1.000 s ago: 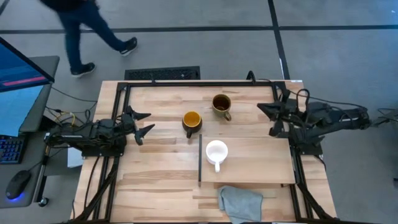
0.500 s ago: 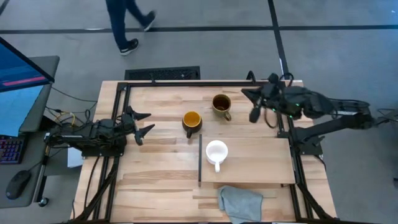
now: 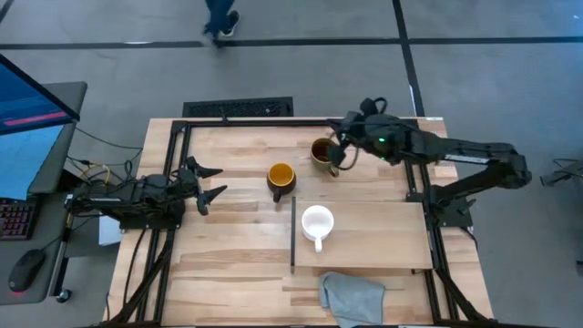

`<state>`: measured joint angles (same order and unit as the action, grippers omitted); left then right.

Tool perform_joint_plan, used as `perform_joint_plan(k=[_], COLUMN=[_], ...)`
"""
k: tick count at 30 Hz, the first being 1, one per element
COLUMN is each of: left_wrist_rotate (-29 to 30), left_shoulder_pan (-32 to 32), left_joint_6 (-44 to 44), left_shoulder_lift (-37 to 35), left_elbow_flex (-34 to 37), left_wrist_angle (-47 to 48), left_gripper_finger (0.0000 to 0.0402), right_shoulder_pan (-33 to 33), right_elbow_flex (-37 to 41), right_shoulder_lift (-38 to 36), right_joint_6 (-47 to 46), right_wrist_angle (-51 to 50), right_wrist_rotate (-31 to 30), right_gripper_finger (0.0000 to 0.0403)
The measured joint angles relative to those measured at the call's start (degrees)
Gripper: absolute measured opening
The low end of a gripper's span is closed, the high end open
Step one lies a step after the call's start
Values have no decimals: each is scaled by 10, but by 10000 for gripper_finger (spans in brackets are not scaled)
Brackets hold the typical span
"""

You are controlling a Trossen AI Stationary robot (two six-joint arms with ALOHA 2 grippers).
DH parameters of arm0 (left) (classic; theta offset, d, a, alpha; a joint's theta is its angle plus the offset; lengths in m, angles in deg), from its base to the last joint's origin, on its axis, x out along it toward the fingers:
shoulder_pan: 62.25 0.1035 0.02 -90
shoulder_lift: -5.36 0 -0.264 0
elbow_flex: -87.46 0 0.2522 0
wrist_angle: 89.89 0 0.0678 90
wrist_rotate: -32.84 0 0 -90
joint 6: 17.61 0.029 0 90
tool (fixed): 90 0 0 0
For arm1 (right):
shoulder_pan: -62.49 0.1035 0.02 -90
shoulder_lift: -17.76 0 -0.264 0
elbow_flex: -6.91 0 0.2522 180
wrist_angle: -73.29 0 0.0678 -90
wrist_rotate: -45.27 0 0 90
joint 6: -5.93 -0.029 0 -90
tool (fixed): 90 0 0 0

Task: Stack small to large cups/mugs on shelf
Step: Put the black mug on the shelf

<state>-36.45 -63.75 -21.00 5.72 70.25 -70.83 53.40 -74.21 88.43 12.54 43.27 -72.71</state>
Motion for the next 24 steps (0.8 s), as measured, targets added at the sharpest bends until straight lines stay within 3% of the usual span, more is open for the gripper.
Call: perform_joint_plan(k=[7,16,24], left_wrist_rotate=[-2,-41,-55], left_shoulder_pan=[0,0,0], left_joint_6=[-3,-3,-5], left_shoulder_lift=[0,0,0], left_elbow_flex=[0,1,1], left_wrist_angle=[0,1,3], left_gripper_finger=[266,266,266], right_shoulder_pan=[-33,-49,-45], right_elbow_flex=[-16,-58,-67], right_shoulder_lift=[65,130,180], right_joint_6=[-1,-6,-6], right_wrist_angle=[0,3,0], right_wrist_rotate=[73,91,104], right_gripper_finger=[75,134,161])
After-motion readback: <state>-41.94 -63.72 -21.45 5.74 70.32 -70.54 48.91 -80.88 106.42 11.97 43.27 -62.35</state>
